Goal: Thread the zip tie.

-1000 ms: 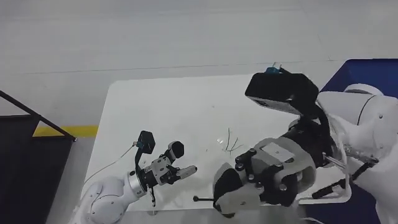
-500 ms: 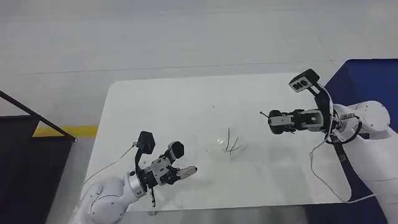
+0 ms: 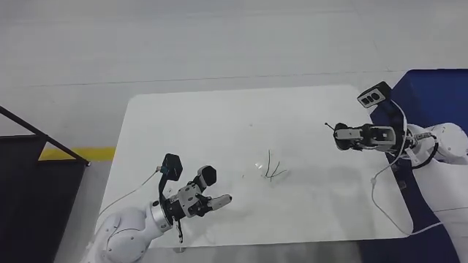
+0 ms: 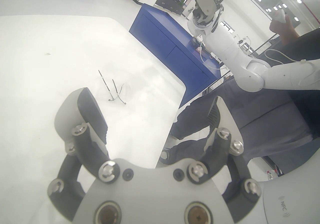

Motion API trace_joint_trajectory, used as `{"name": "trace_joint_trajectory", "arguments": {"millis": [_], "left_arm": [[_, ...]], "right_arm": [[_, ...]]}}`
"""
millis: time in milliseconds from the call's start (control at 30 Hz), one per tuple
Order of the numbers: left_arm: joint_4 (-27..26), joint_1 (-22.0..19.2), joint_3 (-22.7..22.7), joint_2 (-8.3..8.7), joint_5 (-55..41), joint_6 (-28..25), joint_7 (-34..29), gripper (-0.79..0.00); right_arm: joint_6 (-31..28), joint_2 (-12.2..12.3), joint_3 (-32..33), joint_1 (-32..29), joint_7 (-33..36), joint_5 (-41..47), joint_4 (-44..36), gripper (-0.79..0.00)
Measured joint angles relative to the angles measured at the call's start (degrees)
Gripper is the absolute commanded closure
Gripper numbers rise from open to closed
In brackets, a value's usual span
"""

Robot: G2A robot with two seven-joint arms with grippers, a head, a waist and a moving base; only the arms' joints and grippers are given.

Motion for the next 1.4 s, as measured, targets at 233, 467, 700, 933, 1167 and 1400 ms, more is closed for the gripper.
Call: {"name": "trace_joint_trajectory", "arguments": {"millis": [233,467,700,933,1167,1400], "left_arm": [[-2.1,-10.8,13.8,-2.32,12.3,16.8,-10.1,-0.785],[10.0,-30.7,29.6,-8.28,5.7,41.3,-22.5,-0.785],[11.8,-32.1,30.6,-8.71,3.1,50.9,-27.5,-0.785],[11.9,-32.2,30.6,-8.71,3.0,47.1,-27.4,-0.785],[8.8,-36.7,37.9,-10.89,16.3,52.3,-25.0,-0.785],[9.0,-47.4,46.8,-16.72,21.7,58.5,-25.2,-0.785]], "right_arm": [[0.3,1.3,6.5,-0.6,1.7,-5.4,6.7,0.0],[2.4,3.5,10.6,0.7,1.7,-4.2,10.6,0.0],[2.8,3.5,10.4,0.6,1.7,-3.9,10.5,0.0],[2.8,3.5,10.4,0.6,1.7,-3.9,10.5,0.0],[2.8,3.5,10.4,0.6,1.7,-3.9,10.5,0.0],[2.8,3.5,10.4,0.6,1.7,-3.9,10.5,0.0]]}}
